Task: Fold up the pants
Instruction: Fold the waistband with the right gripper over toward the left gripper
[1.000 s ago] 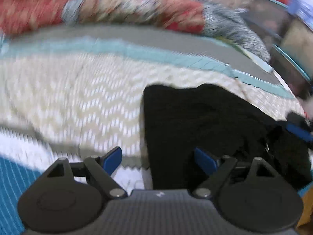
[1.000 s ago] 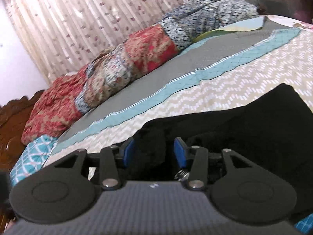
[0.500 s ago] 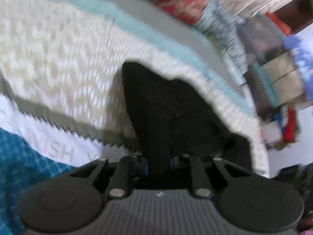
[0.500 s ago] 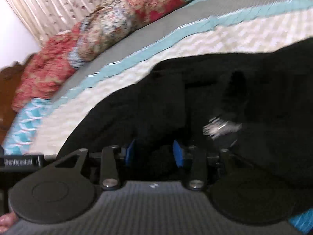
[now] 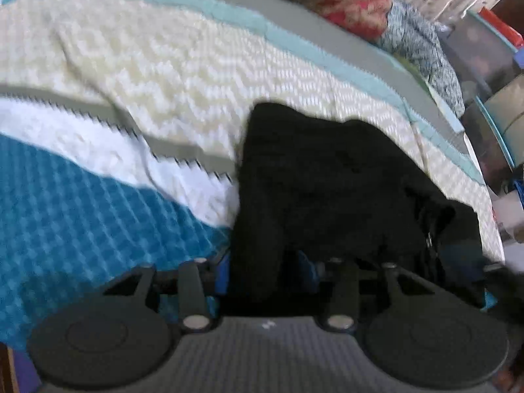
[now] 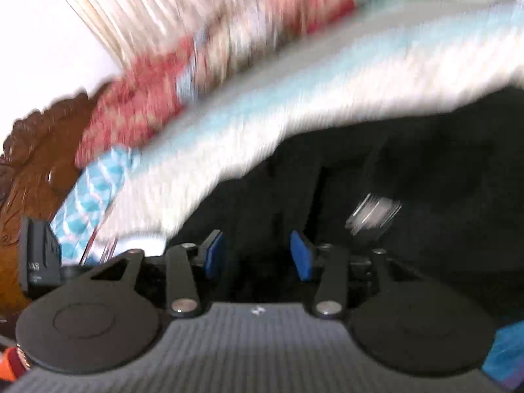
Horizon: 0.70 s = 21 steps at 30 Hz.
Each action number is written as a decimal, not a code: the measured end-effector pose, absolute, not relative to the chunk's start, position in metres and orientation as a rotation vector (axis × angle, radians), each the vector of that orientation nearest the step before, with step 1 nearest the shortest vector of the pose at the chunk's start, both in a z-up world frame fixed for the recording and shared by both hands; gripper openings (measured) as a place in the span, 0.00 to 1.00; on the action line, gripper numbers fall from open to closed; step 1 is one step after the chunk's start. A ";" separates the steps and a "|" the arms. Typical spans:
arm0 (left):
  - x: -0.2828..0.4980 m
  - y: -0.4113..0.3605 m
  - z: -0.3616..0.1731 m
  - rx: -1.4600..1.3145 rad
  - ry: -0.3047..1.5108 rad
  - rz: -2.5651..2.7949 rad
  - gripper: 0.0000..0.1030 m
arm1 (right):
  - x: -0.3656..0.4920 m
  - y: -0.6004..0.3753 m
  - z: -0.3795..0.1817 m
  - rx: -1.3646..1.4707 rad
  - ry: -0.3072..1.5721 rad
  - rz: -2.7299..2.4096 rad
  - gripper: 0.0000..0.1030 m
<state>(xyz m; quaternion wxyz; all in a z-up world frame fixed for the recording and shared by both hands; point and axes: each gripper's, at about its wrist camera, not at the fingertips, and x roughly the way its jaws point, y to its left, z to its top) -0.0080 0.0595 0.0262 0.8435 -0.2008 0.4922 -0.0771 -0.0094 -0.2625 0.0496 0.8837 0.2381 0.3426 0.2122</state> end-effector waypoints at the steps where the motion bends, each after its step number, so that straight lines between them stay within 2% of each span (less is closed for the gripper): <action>1: -0.009 0.065 0.029 -0.429 1.024 -0.157 0.40 | -0.017 -0.283 0.059 0.478 0.645 0.381 0.61; 2: -0.012 0.071 0.034 -0.446 1.006 -0.151 0.40 | -0.023 -0.301 0.063 0.472 0.600 0.312 0.69; 4: -0.018 0.082 0.039 -0.480 0.982 -0.135 0.40 | -0.031 -0.345 0.060 0.495 0.543 0.159 0.73; 10: -0.021 0.086 0.050 -0.487 0.979 -0.123 0.40 | -0.048 -0.437 0.007 0.676 0.605 -0.128 0.73; 16: -0.017 0.048 0.058 -0.404 0.995 -0.178 0.40 | -0.048 -0.433 -0.026 0.831 0.656 -0.056 0.72; 17: -0.016 0.042 0.059 -0.392 0.995 -0.182 0.40 | -0.052 -0.424 -0.017 0.801 0.660 -0.049 0.61; 18: -0.018 0.039 0.060 -0.385 0.995 -0.187 0.40 | -0.058 -0.422 -0.008 0.762 0.676 -0.037 0.38; 19: -0.018 0.036 0.060 -0.381 0.997 -0.194 0.40 | -0.057 -0.418 -0.005 0.718 0.698 -0.041 0.30; 21: -0.019 0.031 0.059 -0.374 1.003 -0.207 0.40 | -0.060 -0.414 0.005 0.673 0.704 -0.037 0.20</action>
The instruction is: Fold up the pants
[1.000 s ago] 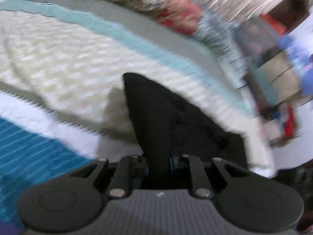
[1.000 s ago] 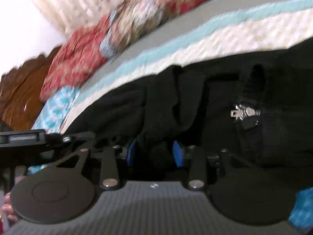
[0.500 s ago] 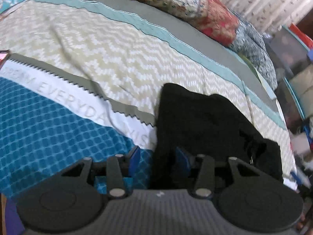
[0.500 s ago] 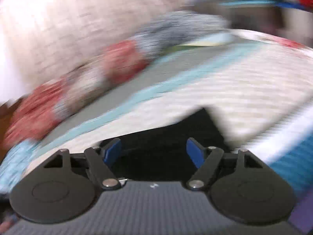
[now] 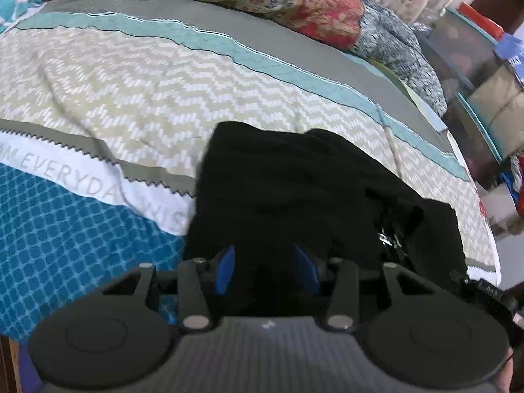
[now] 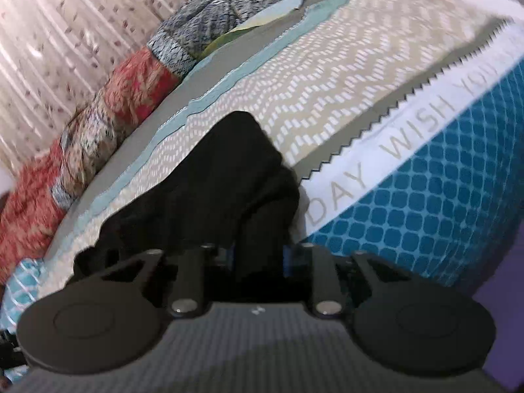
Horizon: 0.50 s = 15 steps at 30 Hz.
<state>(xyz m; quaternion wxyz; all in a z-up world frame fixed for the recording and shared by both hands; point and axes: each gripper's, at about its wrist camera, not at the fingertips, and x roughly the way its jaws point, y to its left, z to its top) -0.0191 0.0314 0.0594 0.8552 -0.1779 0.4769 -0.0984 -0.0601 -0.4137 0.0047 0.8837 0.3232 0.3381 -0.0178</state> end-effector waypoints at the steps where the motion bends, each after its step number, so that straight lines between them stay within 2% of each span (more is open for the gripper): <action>1: -0.019 0.028 0.059 -0.369 1.005 -0.209 0.40 | -0.063 -0.410 0.013 0.651 0.690 -0.031 0.19; 9: -0.023 0.041 0.061 -0.417 0.985 -0.216 0.40 | -0.065 -0.339 0.088 0.489 0.524 0.141 0.16; 15: -0.029 0.074 0.059 -0.494 0.957 -0.179 0.40 | -0.034 -0.242 0.109 0.393 0.532 0.378 0.16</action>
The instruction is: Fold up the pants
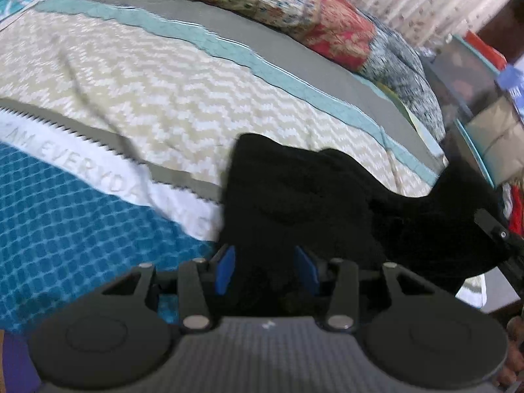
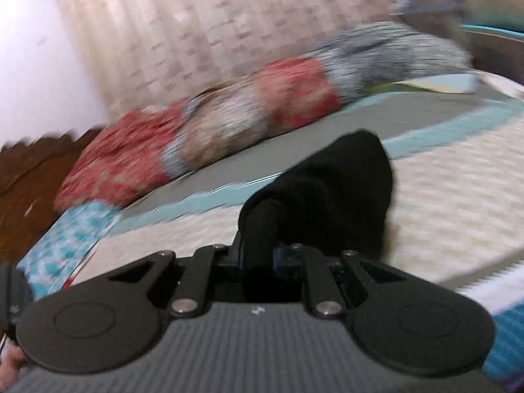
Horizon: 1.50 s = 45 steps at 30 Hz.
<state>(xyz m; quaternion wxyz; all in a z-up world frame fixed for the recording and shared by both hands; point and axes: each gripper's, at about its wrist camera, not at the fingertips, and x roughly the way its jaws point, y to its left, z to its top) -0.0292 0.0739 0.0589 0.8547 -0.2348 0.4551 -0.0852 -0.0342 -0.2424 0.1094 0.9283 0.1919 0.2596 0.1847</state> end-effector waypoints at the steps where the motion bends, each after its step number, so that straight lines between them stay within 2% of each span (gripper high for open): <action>1: -0.031 0.082 0.057 -0.510 0.953 -0.165 0.40 | -0.030 -0.222 0.110 0.369 0.545 0.428 0.16; 5: -0.040 0.114 0.048 -0.564 0.953 -0.093 0.40 | -0.012 -0.145 0.097 0.268 0.608 0.585 0.16; 7: -0.042 0.125 0.041 -0.589 0.969 -0.065 0.40 | -0.002 -0.107 0.075 0.229 0.702 0.633 0.18; 9: -0.044 0.132 0.036 -0.605 0.979 -0.057 0.40 | 0.010 -0.078 0.050 0.147 0.800 0.676 0.29; 10: -0.044 0.133 0.035 -0.609 0.981 -0.058 0.40 | 0.012 -0.071 0.037 0.097 0.845 0.682 0.31; 11: -0.044 0.134 0.035 -0.610 0.982 -0.063 0.40 | 0.014 -0.071 0.034 0.098 0.855 0.676 0.31; 12: -0.043 0.134 0.035 -0.608 0.980 -0.070 0.40 | 0.011 -0.079 0.039 0.137 0.848 0.687 0.39; 14: -0.040 0.135 0.034 -0.603 0.979 -0.083 0.41 | 0.009 -0.104 0.056 0.231 0.804 0.750 0.48; 17: -0.029 0.130 0.034 -0.607 0.979 -0.113 0.41 | 0.004 -0.144 0.081 0.265 0.701 0.701 0.48; 20: -0.012 0.117 0.039 -0.598 0.968 -0.164 0.45 | 0.004 -0.191 0.087 0.322 0.680 0.577 0.48; 22: 0.004 0.105 0.043 -0.565 0.958 -0.205 0.56 | 0.006 -0.214 0.082 0.347 0.714 0.520 0.48; 28: 0.083 0.077 0.038 -0.485 1.012 -0.265 0.62 | -0.011 -0.223 0.045 0.278 0.862 0.492 0.47; 29: 0.094 0.070 0.035 -0.479 1.026 -0.290 0.58 | -0.009 -0.217 0.040 0.291 0.877 0.489 0.47; 30: 0.102 0.061 0.032 -0.460 1.032 -0.317 0.29 | -0.006 -0.214 0.033 0.323 0.894 0.486 0.46; 31: 0.105 0.053 0.030 -0.429 1.035 -0.329 0.12 | -0.003 -0.216 0.027 0.356 0.911 0.481 0.46; 34: 0.088 0.045 0.044 -0.363 0.922 -0.278 0.10 | -0.007 -0.216 0.027 0.304 0.905 0.517 0.46; 36: 0.075 0.061 0.051 -0.441 0.853 -0.258 0.10 | -0.012 -0.213 0.029 0.230 0.910 0.543 0.46; 38: 0.070 0.069 0.045 -0.485 0.867 -0.244 0.11 | -0.013 -0.212 0.031 0.197 0.923 0.567 0.46; 41: 0.063 0.068 0.041 -0.402 0.908 -0.143 0.22 | -0.017 -0.216 0.053 0.193 0.873 0.593 0.46; 42: 0.058 0.071 0.040 -0.398 0.910 -0.137 0.31 | -0.019 -0.218 0.062 0.211 0.835 0.611 0.47; 43: 0.051 0.077 0.040 -0.419 0.911 -0.134 0.35 | -0.020 -0.220 0.072 0.243 0.801 0.636 0.47; 45: 0.041 0.089 0.038 -0.495 0.935 -0.147 0.35 | -0.015 -0.218 0.083 0.311 0.769 0.680 0.46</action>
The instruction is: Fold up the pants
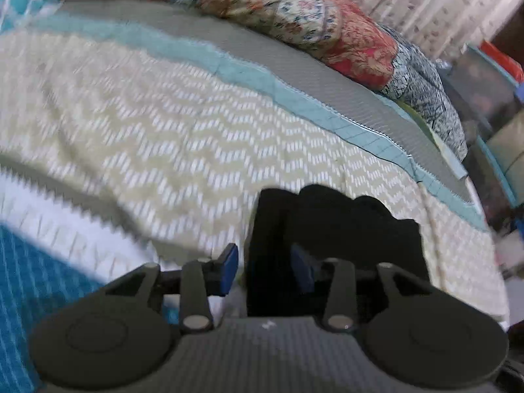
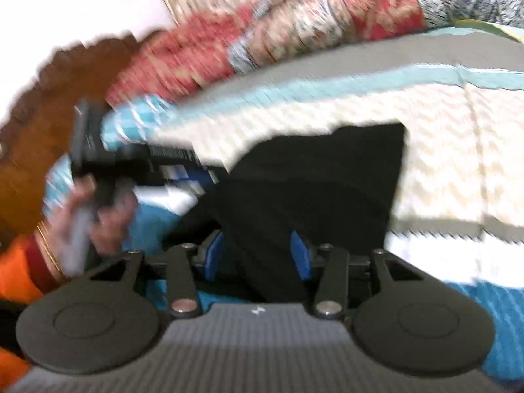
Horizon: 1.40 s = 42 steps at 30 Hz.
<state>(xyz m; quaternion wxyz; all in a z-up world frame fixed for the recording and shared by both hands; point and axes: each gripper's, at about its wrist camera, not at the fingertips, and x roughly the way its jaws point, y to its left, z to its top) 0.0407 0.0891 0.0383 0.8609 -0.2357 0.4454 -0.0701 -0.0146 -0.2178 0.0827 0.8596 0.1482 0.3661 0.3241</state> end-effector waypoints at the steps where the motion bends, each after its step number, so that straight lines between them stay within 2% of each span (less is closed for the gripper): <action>1: 0.036 0.092 0.038 -0.530 0.941 -0.162 0.35 | -0.009 -0.213 0.085 0.327 0.765 0.692 0.45; 3: 0.025 0.094 0.039 -0.566 0.950 -0.185 0.35 | 0.008 -0.201 0.080 0.334 0.784 0.692 0.34; 7: 0.005 0.096 0.043 -0.547 0.956 -0.189 0.40 | 0.029 -0.177 0.060 0.392 0.904 0.751 0.26; 12: -0.008 0.099 0.038 -0.496 0.986 -0.157 0.42 | -0.024 -0.122 0.050 0.054 1.006 0.978 0.29; 17: -0.013 0.084 0.036 -0.369 0.998 -0.083 0.46 | -0.042 -0.139 0.049 0.123 1.031 0.975 0.29; 23: -0.021 0.078 0.051 -0.329 0.968 -0.077 0.52 | -0.042 -0.194 0.075 0.275 0.913 0.827 0.30; 28: -0.023 0.061 0.055 -0.246 0.946 -0.074 0.54 | -0.040 -0.233 0.079 0.429 0.831 0.655 0.35; 35: -0.036 0.050 0.015 -0.154 0.995 -0.020 0.57 | -0.022 -0.231 0.022 0.474 0.989 0.470 0.35; 42: -0.042 0.045 0.019 -0.120 0.972 0.000 0.59 | -0.025 -0.229 0.028 0.453 0.977 0.445 0.36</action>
